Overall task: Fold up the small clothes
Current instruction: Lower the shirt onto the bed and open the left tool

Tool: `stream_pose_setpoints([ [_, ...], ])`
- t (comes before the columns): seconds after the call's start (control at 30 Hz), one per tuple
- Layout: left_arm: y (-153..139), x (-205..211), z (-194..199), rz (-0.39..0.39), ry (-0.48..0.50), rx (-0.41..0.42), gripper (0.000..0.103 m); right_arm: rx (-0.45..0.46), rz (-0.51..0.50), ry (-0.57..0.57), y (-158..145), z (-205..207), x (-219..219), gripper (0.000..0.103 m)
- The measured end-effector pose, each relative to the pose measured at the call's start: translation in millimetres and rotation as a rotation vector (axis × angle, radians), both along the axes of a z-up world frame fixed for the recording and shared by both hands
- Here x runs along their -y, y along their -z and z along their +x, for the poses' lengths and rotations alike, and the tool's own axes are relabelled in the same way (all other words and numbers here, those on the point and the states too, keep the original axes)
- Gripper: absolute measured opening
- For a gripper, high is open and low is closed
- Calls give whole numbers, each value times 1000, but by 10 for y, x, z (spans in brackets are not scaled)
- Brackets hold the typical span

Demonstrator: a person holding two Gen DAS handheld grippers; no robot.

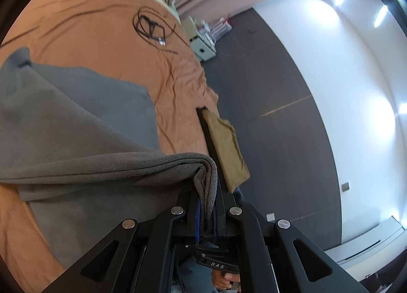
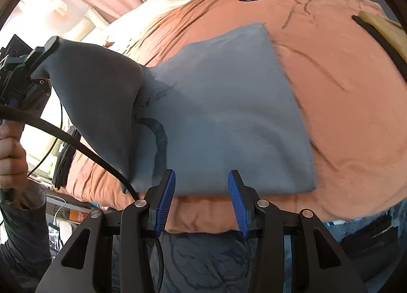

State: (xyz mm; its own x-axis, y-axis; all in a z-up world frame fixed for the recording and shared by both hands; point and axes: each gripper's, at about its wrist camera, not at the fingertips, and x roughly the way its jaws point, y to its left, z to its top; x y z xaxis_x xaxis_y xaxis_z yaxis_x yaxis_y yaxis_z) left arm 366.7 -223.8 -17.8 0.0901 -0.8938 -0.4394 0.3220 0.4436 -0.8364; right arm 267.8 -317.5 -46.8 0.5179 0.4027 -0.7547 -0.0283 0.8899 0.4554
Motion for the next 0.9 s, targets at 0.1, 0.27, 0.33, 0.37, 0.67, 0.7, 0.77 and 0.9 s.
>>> stream_pose_setpoints([
  [0.1, 73, 182, -38, 12, 34, -13, 6, -4, 2, 17, -5, -83, 90, 41],
  [0.27, 224, 534, -103, 38, 110, -45, 9, -10, 1, 26, -14, -191, 182, 41],
  [0.33, 337, 654, -127, 84, 133, -64, 25, -15, -1, 25, -10, -229, 198, 41],
  [0.37, 388, 680, -137, 94, 137, -69, 40, -17, 0, 25, -4, -250, 213, 41],
  [0.67, 623, 248, -132, 157, 50, -76, 60, -7, 7, -6, 23, -287, 277, 52],
  [0.7, 650, 163, -126, 170, 38, -77, 60, -3, 11, -4, 27, -285, 297, 52],
  [0.77, 722, -3, -122, 196, 12, -85, 60, 7, 11, -1, 4, -286, 334, 52],
  [0.9, 907, -281, -132, 237, -41, -115, 60, 14, -21, -12, -20, -245, 347, 52],
])
